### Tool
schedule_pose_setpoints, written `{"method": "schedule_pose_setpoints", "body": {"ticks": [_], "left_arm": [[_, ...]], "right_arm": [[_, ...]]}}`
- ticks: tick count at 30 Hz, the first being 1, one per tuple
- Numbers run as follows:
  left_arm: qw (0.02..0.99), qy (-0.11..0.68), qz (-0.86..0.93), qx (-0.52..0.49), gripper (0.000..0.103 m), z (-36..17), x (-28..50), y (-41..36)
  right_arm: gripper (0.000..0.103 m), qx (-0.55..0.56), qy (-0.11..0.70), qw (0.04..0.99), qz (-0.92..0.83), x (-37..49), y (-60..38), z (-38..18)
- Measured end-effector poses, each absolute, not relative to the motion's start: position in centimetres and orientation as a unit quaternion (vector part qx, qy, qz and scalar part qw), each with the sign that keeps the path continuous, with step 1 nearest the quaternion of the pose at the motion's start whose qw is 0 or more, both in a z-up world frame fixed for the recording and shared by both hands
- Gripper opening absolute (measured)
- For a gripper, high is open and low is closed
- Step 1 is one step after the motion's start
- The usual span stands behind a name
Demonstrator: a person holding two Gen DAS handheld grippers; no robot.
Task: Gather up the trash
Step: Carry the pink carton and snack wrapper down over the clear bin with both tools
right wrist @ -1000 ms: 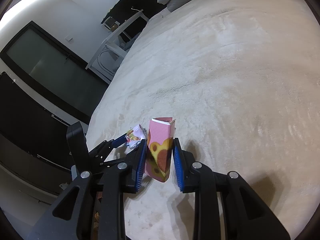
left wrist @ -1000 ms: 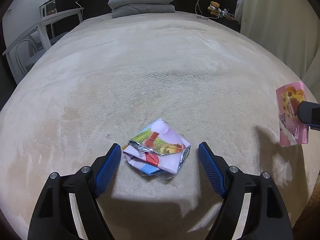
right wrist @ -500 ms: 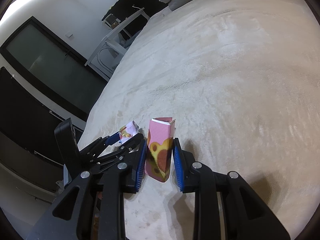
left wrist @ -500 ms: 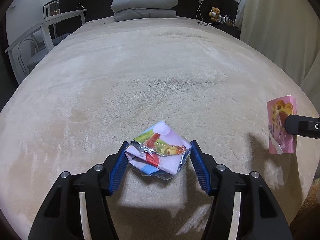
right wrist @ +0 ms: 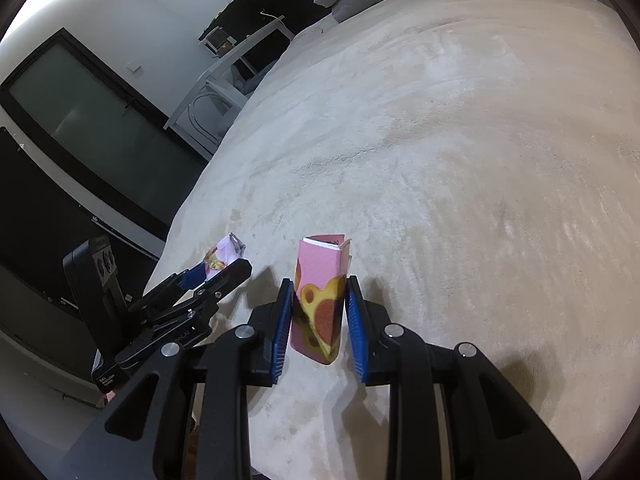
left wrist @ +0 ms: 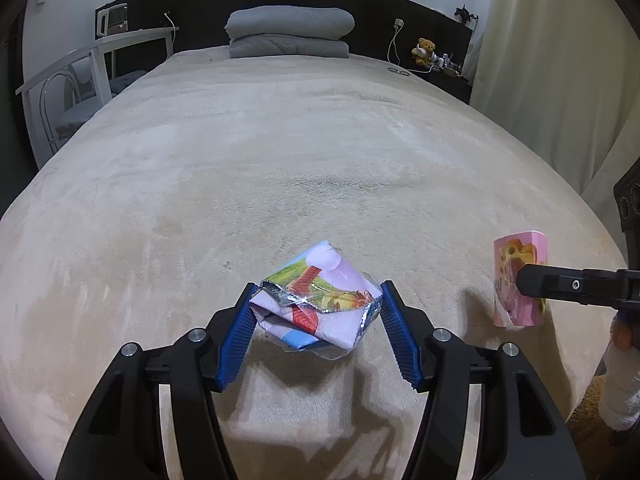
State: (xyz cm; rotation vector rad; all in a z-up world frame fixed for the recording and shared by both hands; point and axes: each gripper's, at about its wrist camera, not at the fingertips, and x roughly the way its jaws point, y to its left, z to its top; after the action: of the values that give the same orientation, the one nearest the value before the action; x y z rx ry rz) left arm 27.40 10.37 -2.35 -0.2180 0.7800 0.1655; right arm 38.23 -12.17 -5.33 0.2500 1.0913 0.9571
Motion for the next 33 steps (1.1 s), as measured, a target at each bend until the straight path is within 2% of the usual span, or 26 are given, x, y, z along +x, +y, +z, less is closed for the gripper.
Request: {"method": "schedule_pose_setpoints", "body": {"ticks": [14, 33], "left_arm": [[0.929, 0.342, 0.072, -0.125, 0.060, 0.2, 22.5, 8.0], [0.939, 0.304, 0.059, -0.146, 0.060, 0.9, 14.7, 3.9]], "right_arm": [[0.028, 0.099, 0.470, 0.770, 0.419, 34.6, -14.7, -4.9], [0.028, 0.070, 0.428, 0.794, 0.426, 26.2, -19.0, -4.0]]}}
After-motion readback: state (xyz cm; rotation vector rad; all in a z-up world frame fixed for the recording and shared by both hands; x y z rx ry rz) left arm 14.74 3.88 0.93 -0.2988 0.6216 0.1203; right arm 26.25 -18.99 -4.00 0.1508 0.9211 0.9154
